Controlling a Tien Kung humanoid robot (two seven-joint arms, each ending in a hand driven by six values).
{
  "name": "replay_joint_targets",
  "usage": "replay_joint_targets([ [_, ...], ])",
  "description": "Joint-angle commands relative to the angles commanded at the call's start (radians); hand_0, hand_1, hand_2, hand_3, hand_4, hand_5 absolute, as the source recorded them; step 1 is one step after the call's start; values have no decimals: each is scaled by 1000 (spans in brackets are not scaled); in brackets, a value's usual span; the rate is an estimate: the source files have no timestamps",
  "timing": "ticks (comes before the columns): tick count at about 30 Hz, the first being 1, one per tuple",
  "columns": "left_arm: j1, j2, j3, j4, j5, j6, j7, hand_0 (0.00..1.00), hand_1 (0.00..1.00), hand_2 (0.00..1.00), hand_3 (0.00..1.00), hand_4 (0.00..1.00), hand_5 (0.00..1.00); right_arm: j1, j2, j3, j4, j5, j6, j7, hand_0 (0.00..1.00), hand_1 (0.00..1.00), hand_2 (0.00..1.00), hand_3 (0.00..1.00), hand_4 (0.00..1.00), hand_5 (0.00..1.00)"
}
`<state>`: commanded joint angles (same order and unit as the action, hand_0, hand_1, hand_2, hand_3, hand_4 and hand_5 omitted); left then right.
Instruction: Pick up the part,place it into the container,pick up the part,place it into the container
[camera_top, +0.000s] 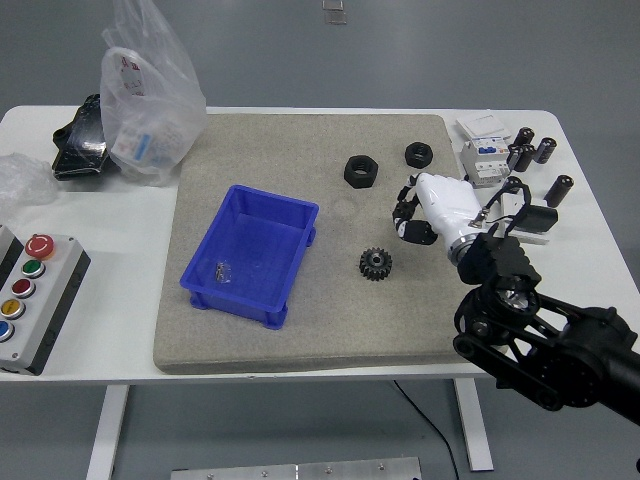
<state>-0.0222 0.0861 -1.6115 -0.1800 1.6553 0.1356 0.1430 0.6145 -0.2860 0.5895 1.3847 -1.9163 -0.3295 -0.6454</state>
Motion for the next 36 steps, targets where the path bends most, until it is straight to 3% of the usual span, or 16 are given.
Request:
replay_joint_targets([
  [3,1,-1,0,0,1,0,2,627,524,534,614,693,288,21,23,-15,4,49,-40,0,244,509,390,490,534,62],
  [8,3,-2,-1,0,5,0,7,627,524,535,614,694,290,66,73,-74,25,189,-163,6,245,517,390,486,534,54],
  [13,2,-1,-2,0,5,0,9,626,524,534,613,695,292,94,92,-133,25,334,-242,119,261,521,393,492,543,47],
  [15,2,-1,-2,0,6,0,9,626,524,534,613,695,292,103,96,-154,19,404,-224,174,261,521,393,492,543,47],
  [16,2,-1,-2,0,7,0,10,627,525,534,614,695,293,107,98,-165,16,442,-210,204,335,605,498,555,611,2],
  [21,-1,1,-2,0,8,-1,10,627,525,534,614,695,293,128,109,-216,4,596,-131,328,335,605,498,555,611,2],
  [22,-2,1,-1,0,8,-1,9,627,525,535,614,696,293,131,111,-218,3,619,-120,349,341,643,638,673,609,62],
  [23,-2,1,-1,0,8,-2,9,627,525,535,614,696,293,133,112,-219,2,639,-113,363,341,643,638,673,609,62],
  [27,-1,1,-2,0,11,-2,11,627,525,535,614,696,293,137,115,-216,0,652,-102,381,341,643,638,673,609,62],
  [28,-1,1,-2,0,11,-2,11,627,525,535,614,697,295,137,115,-215,0,648,-100,380,304,649,699,717,586,191],
  [33,-1,2,-3,0,12,-2,11,627,525,535,614,697,295,138,116,-211,-2,633,-91,370,304,649,699,717,586,191],
  [34,-1,2,-2,0,12,-2,11,627,525,534,614,696,296,138,116,-210,-2,630,-89,366,290,638,711,724,649,196],
  [36,-2,3,-2,0,12,-2,11,627,525,534,614,696,296,136,115,-207,-2,623,-89,359,290,638,711,724,649,196],
])
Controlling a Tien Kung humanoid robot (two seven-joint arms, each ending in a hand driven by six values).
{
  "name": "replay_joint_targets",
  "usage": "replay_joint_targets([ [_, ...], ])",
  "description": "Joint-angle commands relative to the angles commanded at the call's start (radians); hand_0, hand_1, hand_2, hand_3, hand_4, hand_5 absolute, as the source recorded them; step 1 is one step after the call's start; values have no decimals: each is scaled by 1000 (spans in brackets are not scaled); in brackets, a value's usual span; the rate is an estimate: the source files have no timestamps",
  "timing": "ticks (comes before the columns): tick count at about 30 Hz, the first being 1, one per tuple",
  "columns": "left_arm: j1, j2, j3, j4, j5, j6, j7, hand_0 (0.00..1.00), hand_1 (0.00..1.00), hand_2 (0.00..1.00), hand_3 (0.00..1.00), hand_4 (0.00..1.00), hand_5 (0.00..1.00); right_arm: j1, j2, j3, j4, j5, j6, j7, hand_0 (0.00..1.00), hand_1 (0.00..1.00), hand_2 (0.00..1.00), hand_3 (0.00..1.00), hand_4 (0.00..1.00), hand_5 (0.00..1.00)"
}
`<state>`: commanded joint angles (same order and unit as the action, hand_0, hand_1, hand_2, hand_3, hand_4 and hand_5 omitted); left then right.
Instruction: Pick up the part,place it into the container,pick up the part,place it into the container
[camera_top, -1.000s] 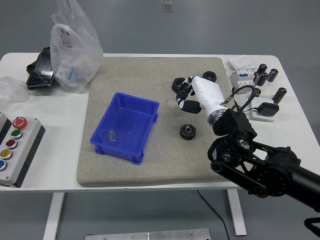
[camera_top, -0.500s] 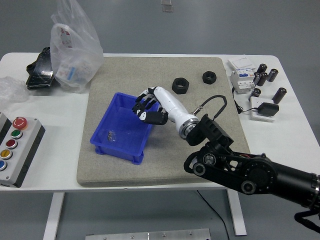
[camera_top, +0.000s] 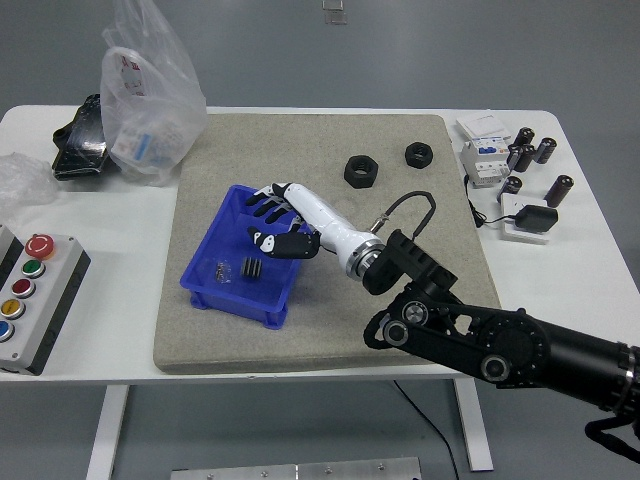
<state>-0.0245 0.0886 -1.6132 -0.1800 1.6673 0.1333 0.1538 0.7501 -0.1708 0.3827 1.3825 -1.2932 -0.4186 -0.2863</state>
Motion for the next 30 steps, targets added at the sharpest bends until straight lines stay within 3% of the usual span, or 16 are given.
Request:
replay_joint_targets([
  [4,-1,-1,0,0,0,0,-1,627,525,534,614,696,297,-19,-16,43,11,-61,-7,-41,280,622,711,723,673,212],
  [6,0,-1,-2,0,1,0,-1,627,525,534,614,696,297,-39,-40,85,32,-127,16,-93,280,622,711,723,673,212],
  [9,2,-2,-5,0,4,1,-1,627,525,534,614,696,297,-70,-86,147,57,-235,82,-184,280,622,711,723,673,212],
  [10,3,-2,-6,0,4,2,-1,627,525,534,614,695,296,-81,-101,166,64,-269,106,-215,300,647,750,762,777,291],
  [15,3,-2,-9,0,6,3,-3,627,525,534,614,695,296,-140,-172,247,108,-417,247,-359,300,647,750,762,777,291],
  [16,3,-1,-8,0,5,2,-4,627,525,534,613,692,297,-150,-180,253,118,-438,272,-359,336,707,805,858,880,425],
  [17,2,-1,-8,0,5,2,-5,627,525,534,613,692,297,-161,-187,256,128,-464,302,-359,336,707,805,858,880,425],
  [21,0,-1,-6,0,6,1,-6,627,525,534,613,692,297,-177,-185,243,136,-511,376,-359,336,707,805,858,880,425],
  [30,-2,1,-3,0,8,2,-8,627,524,535,613,687,298,-182,-138,198,58,-544,378,-359,329,704,812,863,868,436],
])
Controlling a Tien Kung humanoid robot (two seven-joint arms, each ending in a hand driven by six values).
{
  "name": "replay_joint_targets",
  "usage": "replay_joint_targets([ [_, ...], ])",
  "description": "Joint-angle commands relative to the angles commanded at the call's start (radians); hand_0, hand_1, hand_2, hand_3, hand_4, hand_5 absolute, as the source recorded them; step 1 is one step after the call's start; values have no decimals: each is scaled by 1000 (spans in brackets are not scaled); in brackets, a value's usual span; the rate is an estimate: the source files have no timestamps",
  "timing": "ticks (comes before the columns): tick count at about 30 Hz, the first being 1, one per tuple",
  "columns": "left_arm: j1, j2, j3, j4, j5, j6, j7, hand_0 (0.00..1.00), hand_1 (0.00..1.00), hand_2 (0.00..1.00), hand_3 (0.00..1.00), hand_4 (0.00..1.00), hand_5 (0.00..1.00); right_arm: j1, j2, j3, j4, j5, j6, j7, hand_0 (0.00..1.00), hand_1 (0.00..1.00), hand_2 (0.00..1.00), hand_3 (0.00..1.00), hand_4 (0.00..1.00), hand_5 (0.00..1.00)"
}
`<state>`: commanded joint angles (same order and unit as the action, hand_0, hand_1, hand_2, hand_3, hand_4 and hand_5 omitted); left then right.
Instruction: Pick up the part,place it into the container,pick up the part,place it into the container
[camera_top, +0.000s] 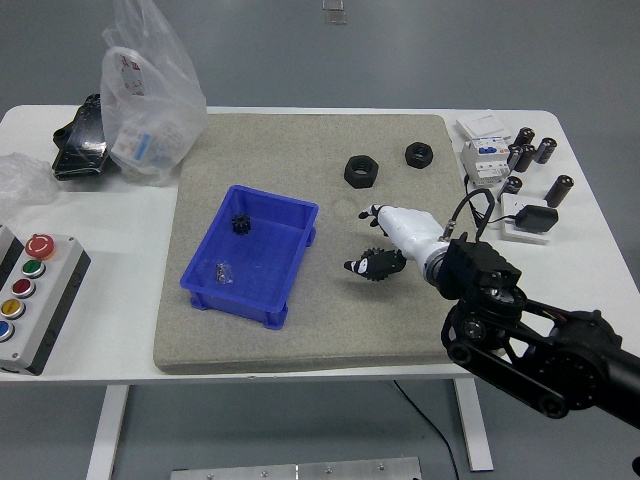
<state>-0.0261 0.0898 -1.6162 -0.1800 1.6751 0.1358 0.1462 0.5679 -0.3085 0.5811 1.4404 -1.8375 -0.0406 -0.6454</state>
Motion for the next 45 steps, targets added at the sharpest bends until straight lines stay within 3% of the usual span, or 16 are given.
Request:
replay_joint_targets([
  [9,3,4,-6,0,-5,3,-6,627,524,534,613,686,300,-13,5,-11,-35,19,30,0,322,699,814,864,849,447],
  [10,1,4,-3,0,-7,2,-8,626,529,538,620,686,323,-13,6,-12,-37,24,34,0,314,683,778,829,679,317],
  [15,-3,6,13,0,-22,-1,-18,626,529,538,620,686,323,-12,9,-20,-48,33,42,0,314,683,778,829,679,317],
  [16,-3,6,14,0,-24,-1,-19,626,529,543,635,718,441,-13,9,-21,-49,32,41,0,314,611,581,665,312,169],
  [21,-1,5,13,0,-28,-1,-22,626,529,543,635,718,441,-14,9,-33,-49,9,19,0,314,611,581,665,312,169],
  [22,-1,5,13,0,-28,-1,-23,626,529,543,641,740,525,-14,9,-34,-49,3,12,0,299,575,452,535,455,2],
  [27,-2,5,13,0,-33,-1,-27,626,529,543,641,740,525,-14,8,-36,-50,-19,-15,0,299,575,452,535,455,2],
  [28,-2,5,13,0,-33,-1,-27,626,529,544,645,742,538,-14,8,-36,-51,-23,-21,0,301,564,418,513,371,2],
  [35,0,3,9,0,-29,-1,-23,626,529,544,646,748,543,27,21,-34,-33,-61,-133,0,298,557,400,499,347,2],
  [40,-5,2,10,0,-23,-4,-17,625,529,544,645,749,541,89,75,-55,1,-40,-234,0,287,546,390,488,347,2],
  [45,-10,2,-20,0,11,-4,-2,625,529,544,645,749,541,143,124,-117,-1,55,-343,3,287,546,390,488,347,2],
])
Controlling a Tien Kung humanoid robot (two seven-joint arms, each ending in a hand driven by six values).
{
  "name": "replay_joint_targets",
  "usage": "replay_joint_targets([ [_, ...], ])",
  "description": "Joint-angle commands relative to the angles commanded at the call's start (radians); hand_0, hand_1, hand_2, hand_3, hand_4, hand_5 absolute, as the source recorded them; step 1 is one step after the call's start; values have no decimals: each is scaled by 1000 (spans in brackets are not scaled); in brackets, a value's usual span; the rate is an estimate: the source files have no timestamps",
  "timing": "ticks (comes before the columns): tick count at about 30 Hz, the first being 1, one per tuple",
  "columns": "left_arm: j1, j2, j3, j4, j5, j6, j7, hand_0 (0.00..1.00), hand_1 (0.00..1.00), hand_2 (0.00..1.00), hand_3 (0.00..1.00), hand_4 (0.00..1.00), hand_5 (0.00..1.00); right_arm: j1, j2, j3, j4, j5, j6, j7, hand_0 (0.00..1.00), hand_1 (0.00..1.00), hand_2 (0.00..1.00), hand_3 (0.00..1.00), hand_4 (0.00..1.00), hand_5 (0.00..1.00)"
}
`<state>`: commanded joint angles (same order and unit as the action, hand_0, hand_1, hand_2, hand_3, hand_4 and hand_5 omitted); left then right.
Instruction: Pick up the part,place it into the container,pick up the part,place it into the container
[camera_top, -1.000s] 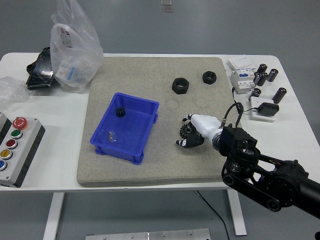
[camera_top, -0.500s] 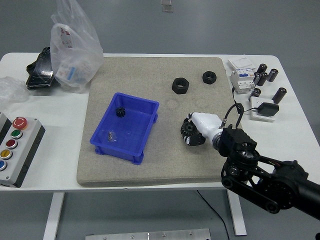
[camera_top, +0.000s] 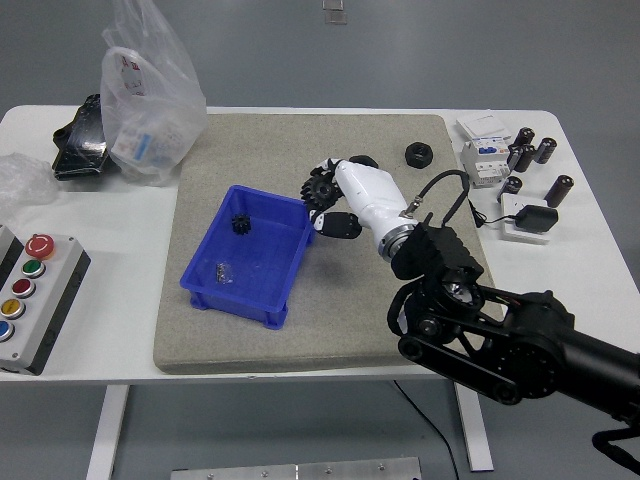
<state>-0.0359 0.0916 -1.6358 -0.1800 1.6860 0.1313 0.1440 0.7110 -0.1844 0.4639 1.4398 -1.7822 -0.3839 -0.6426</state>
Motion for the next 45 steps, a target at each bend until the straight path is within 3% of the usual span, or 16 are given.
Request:
replay_joint_targets([
  [1,-2,0,-16,0,18,0,8,624,528,543,643,749,536,7,6,-13,-5,24,-16,8,289,601,576,558,485,2],
  [6,-7,3,-110,0,118,5,43,624,528,543,643,749,536,19,24,-63,-32,153,-33,82,289,601,576,558,485,2],
  [7,-6,3,-126,0,137,6,48,625,528,542,642,751,533,20,26,-68,-36,178,-32,94,285,668,742,713,441,136],
  [12,-3,4,-168,0,182,9,60,625,528,542,642,751,533,25,27,-82,-42,260,-42,130,285,668,742,713,441,136],
  [13,-4,3,-170,0,184,8,60,625,529,541,641,747,534,26,27,-85,-43,268,-45,134,285,690,795,810,549,142],
  [18,-8,0,-169,0,185,4,57,625,529,541,641,747,534,30,25,-93,-44,286,-55,142,285,690,795,810,549,142],
  [19,-8,0,-170,0,186,3,57,625,529,539,637,742,529,31,25,-94,-44,288,-54,142,291,696,800,848,596,153],
  [24,-9,-2,-185,0,201,3,64,625,529,539,637,742,529,34,23,-97,-41,291,-40,137,291,696,800,848,596,153],
  [25,-8,-2,-187,0,202,3,65,626,529,538,636,742,518,35,23,-98,-41,290,-38,136,296,703,818,872,642,151],
  [35,-7,-2,-200,0,211,3,65,626,529,536,634,739,512,28,19,-81,-35,264,-24,124,299,704,852,911,692,159],
  [40,-6,-6,-189,0,201,1,58,626,529,536,633,729,499,-43,-17,23,0,173,-76,125,290,692,813,862,687,151],
  [42,-4,-8,-183,0,194,1,55,626,529,536,633,729,499,-86,-44,79,11,159,-114,152,290,692,813,862,687,151],
  [43,-3,-10,-181,0,192,1,54,626,529,535,629,724,492,-105,-56,105,9,170,-132,171,296,675,768,773,672,158],
  [45,-1,-12,-180,0,189,2,53,626,529,535,629,724,492,-152,-80,163,-14,218,-176,224,296,675,768,773,672,158],
])
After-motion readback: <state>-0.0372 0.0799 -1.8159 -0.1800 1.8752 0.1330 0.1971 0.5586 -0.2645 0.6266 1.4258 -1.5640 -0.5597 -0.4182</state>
